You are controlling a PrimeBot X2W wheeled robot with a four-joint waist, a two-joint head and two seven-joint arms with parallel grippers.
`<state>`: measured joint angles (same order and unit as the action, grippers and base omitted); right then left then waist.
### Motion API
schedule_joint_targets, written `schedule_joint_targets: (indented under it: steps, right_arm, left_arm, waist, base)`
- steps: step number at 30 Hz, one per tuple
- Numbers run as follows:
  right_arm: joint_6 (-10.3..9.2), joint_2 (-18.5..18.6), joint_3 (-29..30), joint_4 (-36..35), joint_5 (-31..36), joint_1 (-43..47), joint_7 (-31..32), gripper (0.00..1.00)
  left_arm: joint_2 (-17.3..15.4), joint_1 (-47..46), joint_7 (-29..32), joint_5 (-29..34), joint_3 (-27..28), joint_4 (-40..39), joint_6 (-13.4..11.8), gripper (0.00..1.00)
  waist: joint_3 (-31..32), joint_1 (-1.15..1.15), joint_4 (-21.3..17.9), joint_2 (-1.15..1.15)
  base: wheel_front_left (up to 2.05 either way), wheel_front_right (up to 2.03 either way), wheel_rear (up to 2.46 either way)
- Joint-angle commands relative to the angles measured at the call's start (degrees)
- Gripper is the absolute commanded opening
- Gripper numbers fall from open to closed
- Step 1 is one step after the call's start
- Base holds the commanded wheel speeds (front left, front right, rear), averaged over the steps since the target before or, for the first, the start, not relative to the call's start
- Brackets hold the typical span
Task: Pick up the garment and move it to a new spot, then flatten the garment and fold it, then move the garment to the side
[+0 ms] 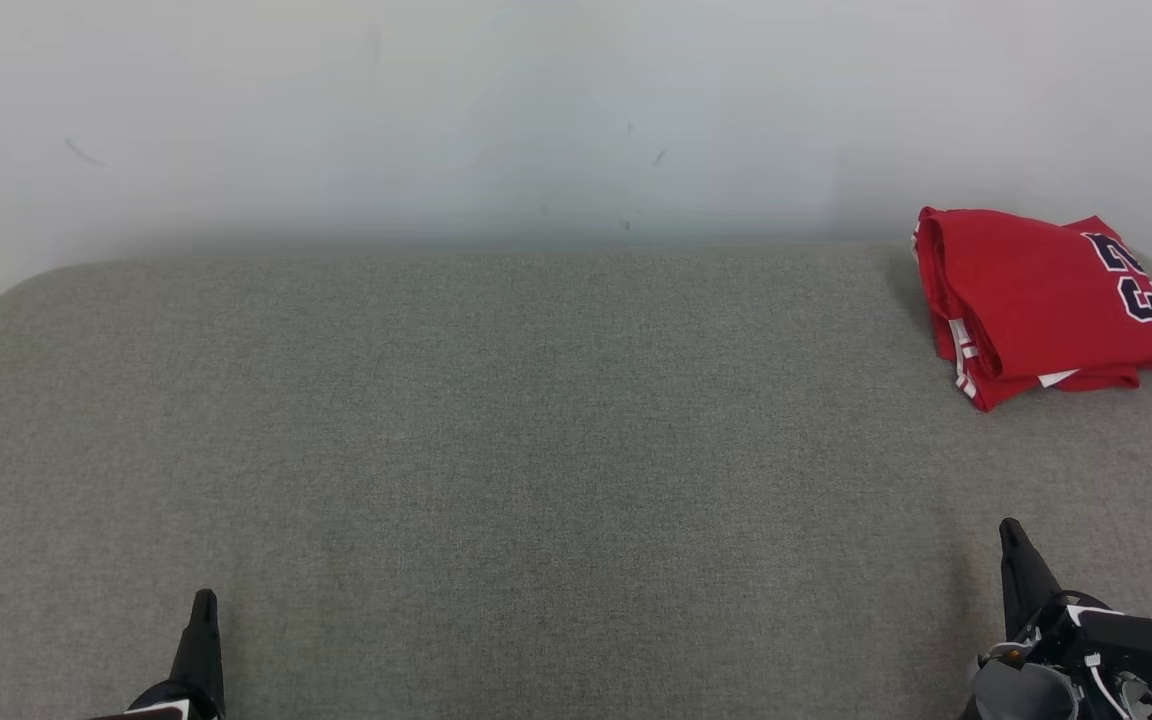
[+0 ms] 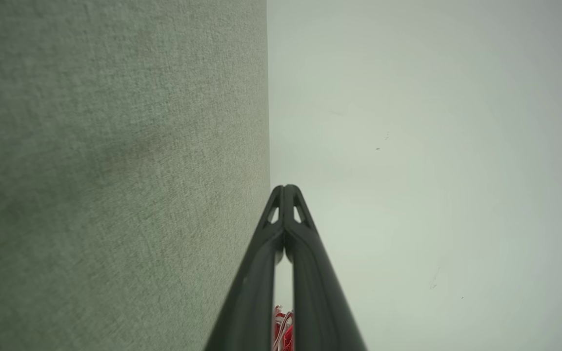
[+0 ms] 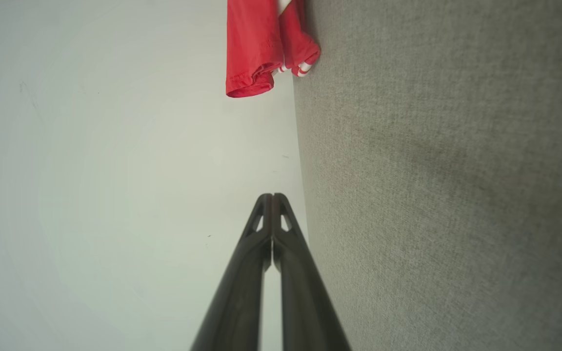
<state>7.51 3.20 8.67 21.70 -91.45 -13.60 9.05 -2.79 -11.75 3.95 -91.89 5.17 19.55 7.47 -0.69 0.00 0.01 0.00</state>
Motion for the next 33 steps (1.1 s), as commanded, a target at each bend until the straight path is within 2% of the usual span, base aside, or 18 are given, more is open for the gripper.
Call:
schedule_joint_targets:
  steps: [1, 33]
  right_arm:
    - [-0.04, -0.2, 0.1, 0.1, 0.2, -0.4, 0.1, 0.00]
    - [-0.04, -0.3, 0.2, 0.1, 0.4, -0.5, 0.3, 0.00]
  left_arm:
    - [-0.2, -0.2, 0.1, -0.5, 0.2, 0.1, 0.1, 0.00]
    - [-0.2, -0.1, 0.0, -0.5, 0.2, 0.1, 0.1, 0.00]
  waist:
    - [0.0, 0.00, 0.0, 0.00]
    - [0.0, 0.00, 0.0, 0.00]
  base:
    - [0.00, 0.00, 0.00]
    - [0.00, 0.00, 0.00]
